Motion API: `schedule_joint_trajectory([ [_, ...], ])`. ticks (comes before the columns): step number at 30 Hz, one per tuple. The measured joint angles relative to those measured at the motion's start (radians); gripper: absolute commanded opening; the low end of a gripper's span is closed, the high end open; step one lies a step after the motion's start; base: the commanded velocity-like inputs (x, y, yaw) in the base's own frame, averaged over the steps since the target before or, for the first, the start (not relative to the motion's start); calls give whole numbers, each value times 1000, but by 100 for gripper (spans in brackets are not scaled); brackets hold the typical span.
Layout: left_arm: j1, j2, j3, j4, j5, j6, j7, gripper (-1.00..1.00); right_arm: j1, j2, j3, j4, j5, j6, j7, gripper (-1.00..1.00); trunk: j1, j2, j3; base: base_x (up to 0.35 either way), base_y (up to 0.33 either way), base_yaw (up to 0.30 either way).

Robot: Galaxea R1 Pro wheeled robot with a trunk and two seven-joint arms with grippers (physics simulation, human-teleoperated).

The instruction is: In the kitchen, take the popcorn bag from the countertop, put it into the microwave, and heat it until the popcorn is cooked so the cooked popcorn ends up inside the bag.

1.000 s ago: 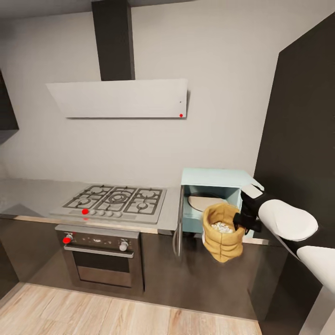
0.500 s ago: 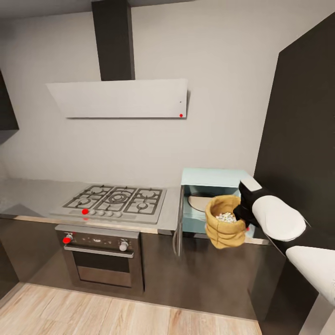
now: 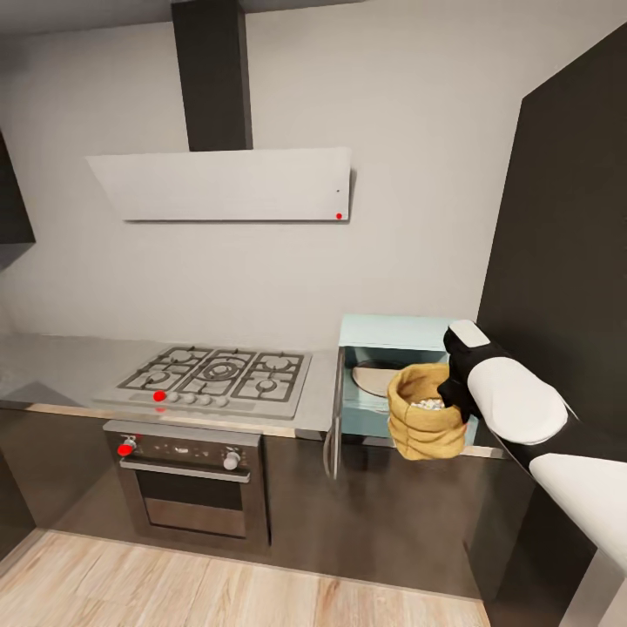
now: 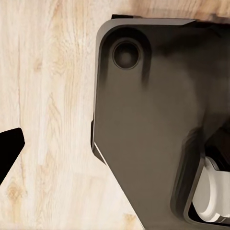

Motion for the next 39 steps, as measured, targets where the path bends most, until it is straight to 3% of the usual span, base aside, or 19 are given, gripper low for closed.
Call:
schedule_joint_trajectory([
  [3,0,0,0,1,0,0,0,100,-1,7,-1,1,-52,-25,-28,-100,0,0,0,0,0,0],
  [6,0,0,0,1,0,0,0,100,-1,18,0,2,-71,-31,-34,-100,0,0,0,70,58,0],
  [39,0,-3,0,2,1,0,0,100,-1,13,7,-72,-77,-28,-38,-100,0,0,0,81,26,0],
])
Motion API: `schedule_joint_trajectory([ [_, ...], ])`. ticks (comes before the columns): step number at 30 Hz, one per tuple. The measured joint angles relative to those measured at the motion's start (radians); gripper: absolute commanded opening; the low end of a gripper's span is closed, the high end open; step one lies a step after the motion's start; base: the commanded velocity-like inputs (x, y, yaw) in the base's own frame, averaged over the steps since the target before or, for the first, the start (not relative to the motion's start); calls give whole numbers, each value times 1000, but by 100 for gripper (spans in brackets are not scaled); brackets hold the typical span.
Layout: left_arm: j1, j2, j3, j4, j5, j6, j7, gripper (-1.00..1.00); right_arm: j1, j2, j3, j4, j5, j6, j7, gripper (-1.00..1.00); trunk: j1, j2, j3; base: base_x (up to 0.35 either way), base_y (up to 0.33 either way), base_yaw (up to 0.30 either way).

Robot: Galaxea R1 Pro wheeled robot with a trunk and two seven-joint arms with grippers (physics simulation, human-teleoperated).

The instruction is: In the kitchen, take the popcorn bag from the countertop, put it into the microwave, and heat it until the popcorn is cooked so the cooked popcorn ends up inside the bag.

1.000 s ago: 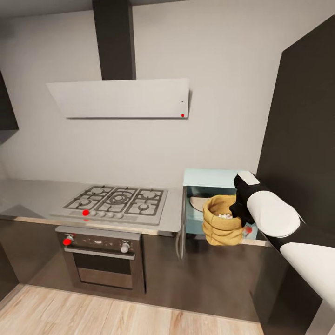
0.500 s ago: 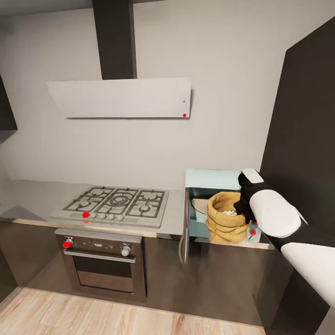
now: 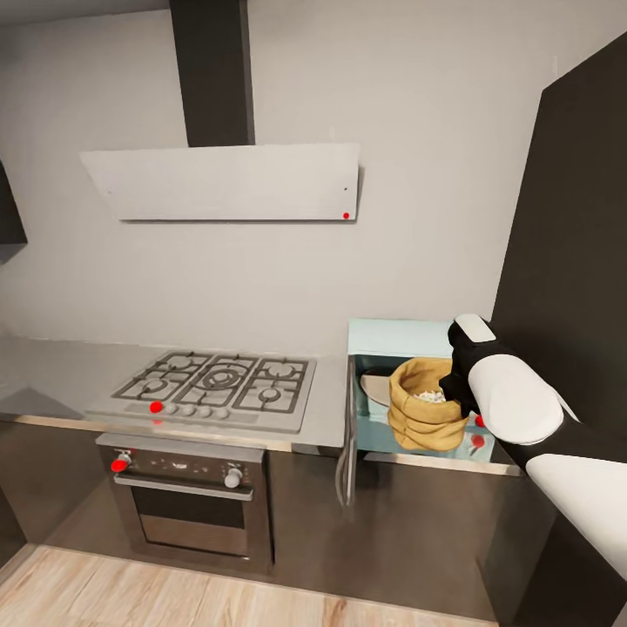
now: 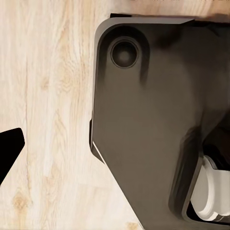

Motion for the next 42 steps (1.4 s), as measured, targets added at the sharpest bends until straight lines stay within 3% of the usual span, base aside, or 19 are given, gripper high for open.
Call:
schedule_joint_trajectory([
  [8,0,-1,0,-1,0,-1,0,100,0,0,1,0,0,0,0,-100,0,0,0,2,0,0],
  [13,0,-18,4,-2,0,-1,5,100,0,0,1,0,0,0,0,-100,0,0,0,0,0,0],
  [18,0,-33,9,-2,0,-1,6,100,0,0,2,0,0,0,0,-100,19,-35,-16,0,0,0],
  [35,0,-34,13,-2,0,-1,6,100,0,0,4,2,0,0,0,-100,84,-154,-69,1,0,0],
  [42,0,-34,13,-2,0,-1,6,100,1,0,3,2,0,0,0,-100,111,-203,-91,182,52,0],
])
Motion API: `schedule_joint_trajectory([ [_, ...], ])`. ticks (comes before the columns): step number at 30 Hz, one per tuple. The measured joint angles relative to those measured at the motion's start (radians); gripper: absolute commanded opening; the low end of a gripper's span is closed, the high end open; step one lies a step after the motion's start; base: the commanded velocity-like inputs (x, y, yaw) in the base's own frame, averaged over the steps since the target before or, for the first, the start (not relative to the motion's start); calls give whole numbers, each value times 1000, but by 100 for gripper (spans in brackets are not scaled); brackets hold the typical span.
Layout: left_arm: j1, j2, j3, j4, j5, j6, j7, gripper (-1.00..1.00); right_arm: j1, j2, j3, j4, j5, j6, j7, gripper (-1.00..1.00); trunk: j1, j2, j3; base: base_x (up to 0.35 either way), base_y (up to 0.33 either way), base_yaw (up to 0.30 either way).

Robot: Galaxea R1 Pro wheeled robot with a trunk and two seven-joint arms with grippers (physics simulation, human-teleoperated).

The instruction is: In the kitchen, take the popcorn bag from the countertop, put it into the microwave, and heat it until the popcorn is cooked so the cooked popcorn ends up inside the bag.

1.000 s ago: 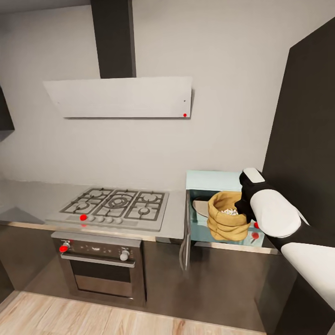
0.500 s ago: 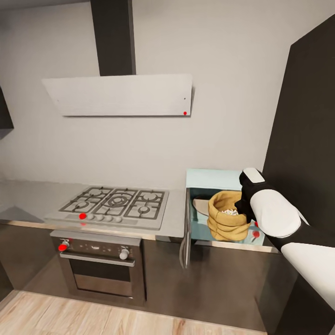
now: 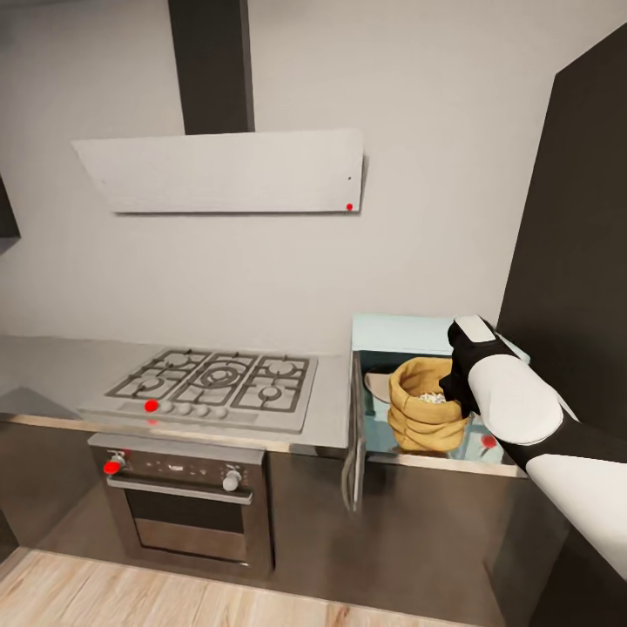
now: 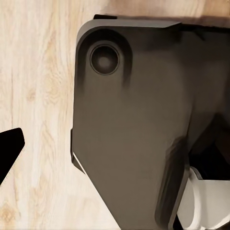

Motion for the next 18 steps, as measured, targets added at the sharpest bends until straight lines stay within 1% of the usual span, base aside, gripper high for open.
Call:
schedule_joint_trajectory([
  [9,0,0,0,-1,0,0,-1,100,-1,0,0,0,0,0,0,-100,35,-63,-28,23,3,0],
  [12,0,0,0,-1,0,0,-1,100,-1,0,0,0,0,1,0,-100,35,-63,-28,105,0,0],
  [18,0,4,-3,0,0,1,-6,100,0,0,0,0,0,1,0,-100,35,-63,-28,11,0,0],
])
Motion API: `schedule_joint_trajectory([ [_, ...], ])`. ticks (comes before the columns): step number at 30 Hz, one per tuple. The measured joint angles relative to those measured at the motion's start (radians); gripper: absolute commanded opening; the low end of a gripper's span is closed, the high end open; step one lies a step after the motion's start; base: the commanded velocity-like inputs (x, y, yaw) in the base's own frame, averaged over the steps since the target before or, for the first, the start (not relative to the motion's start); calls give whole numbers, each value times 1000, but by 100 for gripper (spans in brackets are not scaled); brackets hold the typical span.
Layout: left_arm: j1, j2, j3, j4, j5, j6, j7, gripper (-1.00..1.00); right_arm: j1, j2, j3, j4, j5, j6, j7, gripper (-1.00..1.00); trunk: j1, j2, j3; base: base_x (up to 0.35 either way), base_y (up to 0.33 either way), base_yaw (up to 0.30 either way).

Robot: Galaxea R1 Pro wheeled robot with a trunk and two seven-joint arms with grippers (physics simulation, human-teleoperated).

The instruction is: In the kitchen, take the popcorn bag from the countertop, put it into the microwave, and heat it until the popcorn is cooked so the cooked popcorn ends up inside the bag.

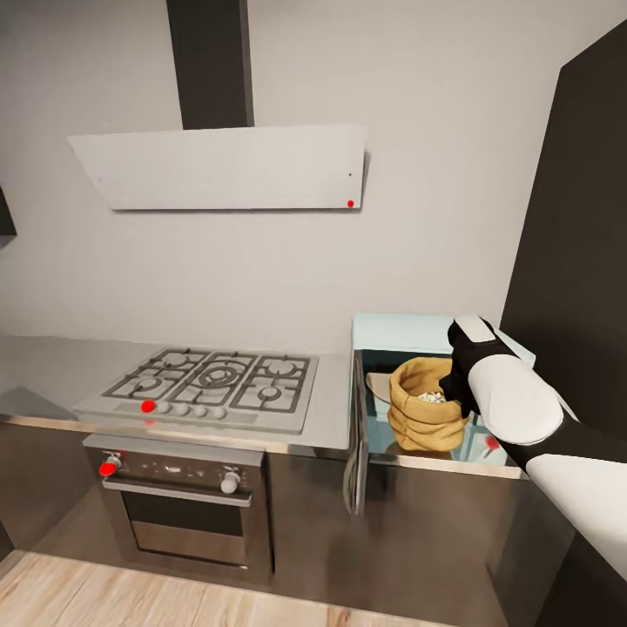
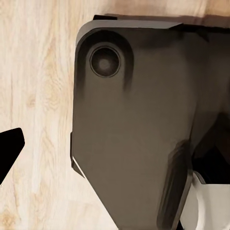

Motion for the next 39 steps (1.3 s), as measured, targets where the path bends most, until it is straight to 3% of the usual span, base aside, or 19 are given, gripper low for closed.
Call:
schedule_joint_trajectory([
  [3,0,27,-1,0,0,0,0,100,0,0,0,0,0,0,0,-100,0,0,0,64,7,0],
  [7,0,35,-1,0,-1,1,1,100,0,0,0,0,0,-1,0,-100,-1,0,0,262,107,0],
  [39,0,38,0,0,0,2,1,100,0,0,-4,0,0,0,0,-100,0,0,0,104,7,0],
])
